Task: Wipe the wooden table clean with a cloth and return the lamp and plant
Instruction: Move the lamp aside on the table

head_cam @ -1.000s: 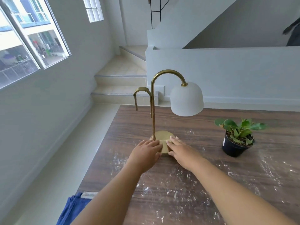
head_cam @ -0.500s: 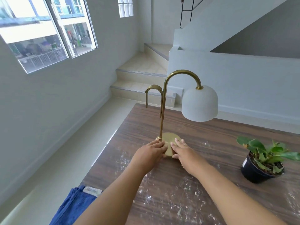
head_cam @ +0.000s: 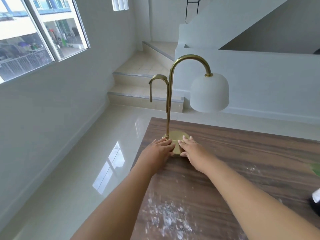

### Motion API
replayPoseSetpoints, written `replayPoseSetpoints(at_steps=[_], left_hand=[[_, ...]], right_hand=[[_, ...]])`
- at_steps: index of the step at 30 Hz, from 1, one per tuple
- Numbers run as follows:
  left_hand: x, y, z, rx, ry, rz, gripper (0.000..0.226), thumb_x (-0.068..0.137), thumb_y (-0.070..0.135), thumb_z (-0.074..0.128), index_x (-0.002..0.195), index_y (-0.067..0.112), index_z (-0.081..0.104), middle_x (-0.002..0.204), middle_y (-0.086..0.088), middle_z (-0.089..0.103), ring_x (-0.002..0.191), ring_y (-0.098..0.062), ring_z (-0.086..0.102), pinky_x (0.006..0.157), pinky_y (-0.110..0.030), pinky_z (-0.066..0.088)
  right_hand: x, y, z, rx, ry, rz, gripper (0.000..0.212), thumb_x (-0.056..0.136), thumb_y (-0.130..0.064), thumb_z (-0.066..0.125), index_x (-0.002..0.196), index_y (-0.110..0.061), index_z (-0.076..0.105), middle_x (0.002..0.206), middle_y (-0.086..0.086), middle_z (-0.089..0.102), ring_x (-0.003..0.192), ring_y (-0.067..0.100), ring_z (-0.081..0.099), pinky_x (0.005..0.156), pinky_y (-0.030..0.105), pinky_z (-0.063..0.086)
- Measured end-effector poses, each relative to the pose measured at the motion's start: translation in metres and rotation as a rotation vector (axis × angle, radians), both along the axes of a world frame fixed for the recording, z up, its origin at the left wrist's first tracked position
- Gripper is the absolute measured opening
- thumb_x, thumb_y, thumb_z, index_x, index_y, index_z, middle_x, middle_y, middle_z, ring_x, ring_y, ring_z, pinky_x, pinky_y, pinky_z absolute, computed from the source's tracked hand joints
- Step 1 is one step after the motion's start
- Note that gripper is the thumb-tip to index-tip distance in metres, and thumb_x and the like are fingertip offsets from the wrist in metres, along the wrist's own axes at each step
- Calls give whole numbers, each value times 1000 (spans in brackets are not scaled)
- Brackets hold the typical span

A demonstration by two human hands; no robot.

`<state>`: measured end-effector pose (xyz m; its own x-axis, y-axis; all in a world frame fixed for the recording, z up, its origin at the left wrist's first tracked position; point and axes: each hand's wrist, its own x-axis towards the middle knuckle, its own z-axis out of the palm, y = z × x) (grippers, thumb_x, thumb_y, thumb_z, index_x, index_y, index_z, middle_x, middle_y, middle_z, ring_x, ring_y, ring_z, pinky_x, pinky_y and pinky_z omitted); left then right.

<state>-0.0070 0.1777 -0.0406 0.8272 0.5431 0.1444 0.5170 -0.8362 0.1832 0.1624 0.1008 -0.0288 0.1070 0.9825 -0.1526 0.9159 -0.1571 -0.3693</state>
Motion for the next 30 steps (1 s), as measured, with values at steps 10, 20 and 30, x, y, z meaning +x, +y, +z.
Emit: replayPoseSetpoints(at_steps=[10, 20, 30], left_hand=[[-10, 70, 3, -1, -20, -47, 42, 101, 27, 46, 142, 17, 46, 149, -1, 43, 145, -20, 25, 117, -35, 19], [-15, 87, -1, -24, -19, -16, 45, 102, 32, 42, 146, 23, 40, 155, 2, 35, 146, -18, 21, 118, -36, 13], [-23, 45, 38, 87, -95, 77, 54, 95, 50, 49, 142, 24, 45, 145, 2, 49, 134, -19, 42, 110, -37, 33]], right_hand=[[-12, 65, -2, 18, 8, -35, 53, 101, -11, 43, 151, -14, 25, 162, 7, 7, 149, 24, -2, 120, 39, 7], [-15, 80, 1, -7, 39, -51, 54, 102, -15, 43, 152, -18, 23, 162, 1, 4, 148, 20, -6, 120, 42, 7], [-10, 10, 43, 186, 43, -182, 54, 99, -29, 49, 149, -22, 31, 157, 1, 28, 143, 20, 25, 115, 37, 26]])
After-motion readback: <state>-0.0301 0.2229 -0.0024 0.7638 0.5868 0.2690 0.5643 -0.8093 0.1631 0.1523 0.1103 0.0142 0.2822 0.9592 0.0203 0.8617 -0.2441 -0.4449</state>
